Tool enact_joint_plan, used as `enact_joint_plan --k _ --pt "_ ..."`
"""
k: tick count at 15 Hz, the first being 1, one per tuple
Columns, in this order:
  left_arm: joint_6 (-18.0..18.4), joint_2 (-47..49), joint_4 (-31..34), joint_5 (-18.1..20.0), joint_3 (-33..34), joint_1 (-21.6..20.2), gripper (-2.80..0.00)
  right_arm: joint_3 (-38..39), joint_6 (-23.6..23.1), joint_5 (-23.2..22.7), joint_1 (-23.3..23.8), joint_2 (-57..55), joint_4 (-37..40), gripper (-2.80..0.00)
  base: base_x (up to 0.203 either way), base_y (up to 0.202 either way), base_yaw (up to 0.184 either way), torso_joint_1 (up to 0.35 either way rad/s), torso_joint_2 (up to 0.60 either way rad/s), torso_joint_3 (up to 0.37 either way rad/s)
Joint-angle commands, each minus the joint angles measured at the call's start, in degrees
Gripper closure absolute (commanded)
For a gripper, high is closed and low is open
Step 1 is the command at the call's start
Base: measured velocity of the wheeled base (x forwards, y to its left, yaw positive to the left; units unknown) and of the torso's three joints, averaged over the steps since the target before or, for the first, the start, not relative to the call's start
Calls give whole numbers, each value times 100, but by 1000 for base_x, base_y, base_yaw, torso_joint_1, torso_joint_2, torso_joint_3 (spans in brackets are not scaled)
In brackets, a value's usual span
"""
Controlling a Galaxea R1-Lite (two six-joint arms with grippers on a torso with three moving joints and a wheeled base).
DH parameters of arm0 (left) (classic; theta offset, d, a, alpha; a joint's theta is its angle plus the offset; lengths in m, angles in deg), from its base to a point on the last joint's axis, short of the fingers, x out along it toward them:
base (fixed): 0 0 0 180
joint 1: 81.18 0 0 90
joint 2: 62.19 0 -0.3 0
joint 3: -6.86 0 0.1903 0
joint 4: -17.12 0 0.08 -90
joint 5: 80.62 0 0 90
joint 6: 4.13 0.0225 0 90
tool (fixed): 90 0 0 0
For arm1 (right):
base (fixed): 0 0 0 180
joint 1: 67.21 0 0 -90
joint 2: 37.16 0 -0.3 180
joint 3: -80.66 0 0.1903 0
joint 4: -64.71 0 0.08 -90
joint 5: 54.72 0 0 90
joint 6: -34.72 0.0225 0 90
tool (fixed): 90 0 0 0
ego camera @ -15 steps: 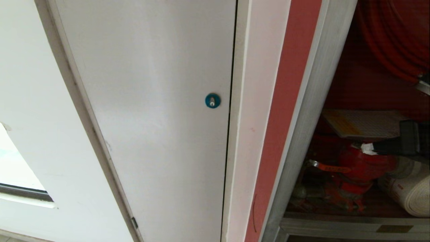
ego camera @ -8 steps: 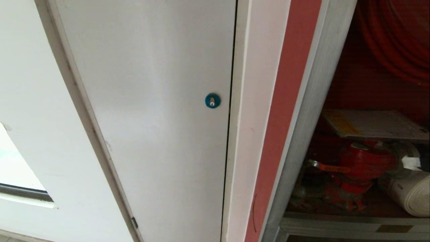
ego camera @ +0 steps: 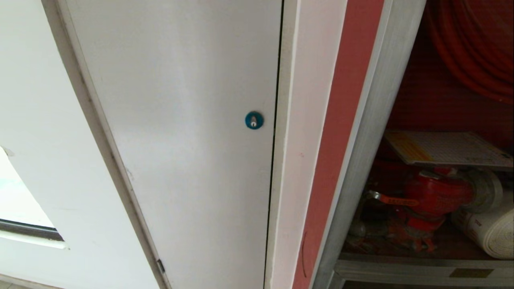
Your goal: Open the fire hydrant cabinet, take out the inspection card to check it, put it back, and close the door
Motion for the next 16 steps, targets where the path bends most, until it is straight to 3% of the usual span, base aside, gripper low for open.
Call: enact_joint_plan --k 1,4,8,10,12,16 --pt "1 -1 0 2 1 0 0 18 8 -6 11 782 155 0 0 0 0 0 0 0" --pt "1 4 0 2 1 0 0 107 -38 3 215 1521 363 0 0 0 0 0 0 0" --pt "1 -1 0 2 1 0 0 876 -555 10 350 2440 -37 0 0 0 0 0 0 0" --pt "1 7 0 2 1 0 0 1558 -750 32 349 2907 -663 0 0 0 0 0 0 0" --pt "-8 7 0 2 1 0 0 2402 -919 355 346 3187 -1398 0 0 0 0 0 0 0" --pt "-8 7 0 2 1 0 0 4390 -1060 1154 340 3288 -3844 0 0 0 0 0 0 0"
